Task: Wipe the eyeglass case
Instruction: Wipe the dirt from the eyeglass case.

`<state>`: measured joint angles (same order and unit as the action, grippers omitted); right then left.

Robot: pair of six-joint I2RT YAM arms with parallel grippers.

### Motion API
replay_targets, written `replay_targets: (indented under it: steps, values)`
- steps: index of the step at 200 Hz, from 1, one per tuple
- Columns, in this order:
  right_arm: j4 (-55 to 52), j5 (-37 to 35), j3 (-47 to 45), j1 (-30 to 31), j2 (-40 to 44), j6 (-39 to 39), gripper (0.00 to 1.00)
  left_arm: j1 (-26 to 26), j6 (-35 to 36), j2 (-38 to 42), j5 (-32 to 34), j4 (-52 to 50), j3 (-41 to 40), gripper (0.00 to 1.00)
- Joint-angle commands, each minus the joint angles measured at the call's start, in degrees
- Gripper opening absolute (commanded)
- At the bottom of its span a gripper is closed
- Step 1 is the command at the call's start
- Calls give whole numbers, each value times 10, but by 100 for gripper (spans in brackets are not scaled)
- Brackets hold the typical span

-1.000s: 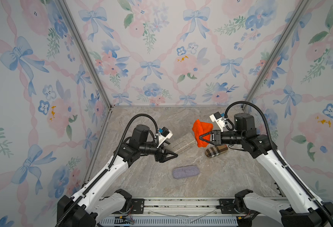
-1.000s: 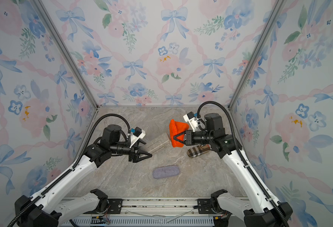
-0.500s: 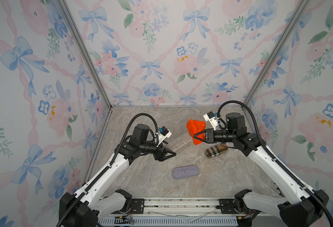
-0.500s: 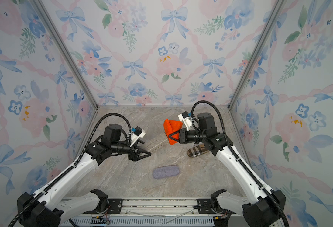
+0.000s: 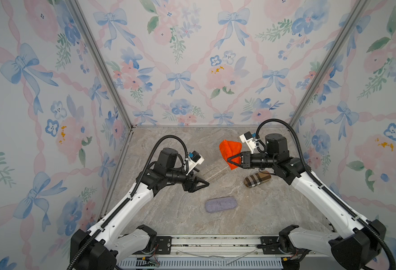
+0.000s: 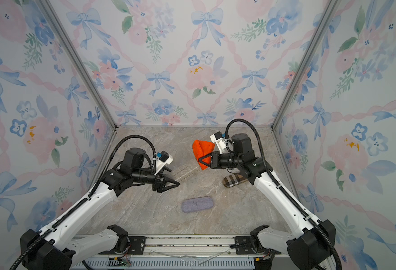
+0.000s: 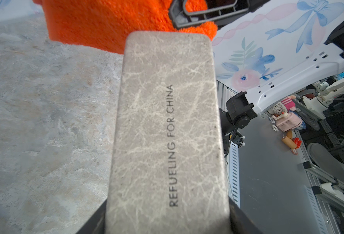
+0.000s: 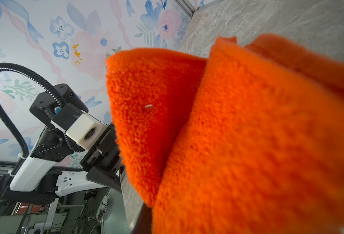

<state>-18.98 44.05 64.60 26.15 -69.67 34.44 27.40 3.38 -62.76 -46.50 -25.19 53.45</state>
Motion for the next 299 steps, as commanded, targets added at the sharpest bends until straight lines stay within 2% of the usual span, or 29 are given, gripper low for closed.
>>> replay_targets:
  steps: [1, 22, 64, 91, 119, 140, 197, 246, 263, 284, 299]
  values:
    - [83, 68, -16, 41, -25, 55, 0, 30, 8, 0, -54, 93, 7, 29]
    - [110, 78, 6, 50, -70, 60, 0, 54, 11, 16, -27, 93, 1, 29]
    - [87, 92, 21, 54, -108, 45, 0, 41, -2, 36, 23, 99, -21, 28]
    - [45, 81, 15, 43, -89, 21, 0, 17, -13, 39, 19, 100, -28, 28]
    - [9, 68, 7, 13, -58, -2, 0, 17, -21, 51, 2, 93, -42, 29]
    - [-18, 64, 10, -7, -36, -18, 0, 15, -12, 71, 23, 63, -47, 29]
    - [-66, 57, 19, -9, -8, -36, 0, 13, -4, 84, 26, 37, -33, 30]
    - [-29, 66, -2, 9, 20, -2, 0, 13, 3, 55, 26, 37, -23, 29]
    - [-8, 70, -12, 13, 18, 10, 0, 13, 5, 56, 48, 41, -20, 29]
    - [51, 86, -31, 17, 4, 72, 0, 7, 1, 55, 69, 60, -18, 28]
    - [64, 93, -35, 22, -10, 83, 0, 1, -5, 55, 72, 77, -14, 29]
